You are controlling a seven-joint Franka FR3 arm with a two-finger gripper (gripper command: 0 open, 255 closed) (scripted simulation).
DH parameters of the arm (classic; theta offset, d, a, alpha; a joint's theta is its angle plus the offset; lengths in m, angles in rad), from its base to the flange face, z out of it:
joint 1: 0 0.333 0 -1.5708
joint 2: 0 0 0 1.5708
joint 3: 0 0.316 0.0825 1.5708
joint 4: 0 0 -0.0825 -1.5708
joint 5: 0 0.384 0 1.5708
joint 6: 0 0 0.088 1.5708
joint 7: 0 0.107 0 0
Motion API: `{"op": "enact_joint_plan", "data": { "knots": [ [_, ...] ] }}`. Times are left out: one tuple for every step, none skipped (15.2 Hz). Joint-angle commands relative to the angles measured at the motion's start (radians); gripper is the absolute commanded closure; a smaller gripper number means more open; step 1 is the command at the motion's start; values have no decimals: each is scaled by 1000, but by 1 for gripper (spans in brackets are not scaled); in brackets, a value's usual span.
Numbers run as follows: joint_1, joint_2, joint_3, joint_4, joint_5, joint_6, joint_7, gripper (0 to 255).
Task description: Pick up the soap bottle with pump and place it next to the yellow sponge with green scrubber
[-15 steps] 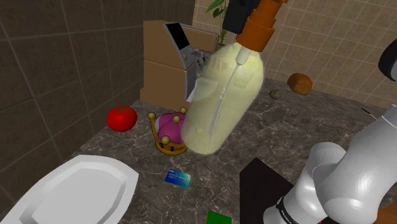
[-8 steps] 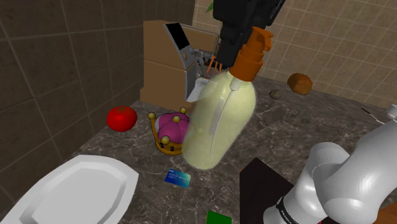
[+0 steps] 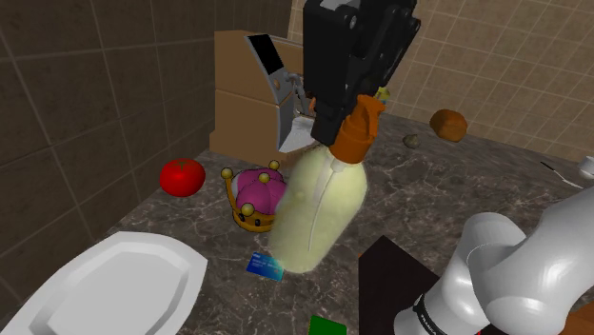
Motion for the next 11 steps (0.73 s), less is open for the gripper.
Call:
{"op": "enact_joint_plan", "data": {
  "knots": [
    [3,-20,-5,-48,7,30,-5,255],
    [4,-29,-7,-70,10,44,-7,255],
    [6,-37,-9,-92,13,58,-9,255],
    [7,-45,-10,-113,15,72,-10,255],
    [9,-53,-11,-134,18,85,-12,255],
    [10,-60,-12,-155,20,99,-13,255],
    [12,-67,-13,-175,23,113,-14,255],
    [13,-74,-14,-195,25,126,-15,255],
    [15,-81,-14,-214,28,139,-16,255],
    [16,-87,-15,-233,30,153,-17,255],
    [18,-93,-15,-252,32,166,-18,255]
  ]
}}
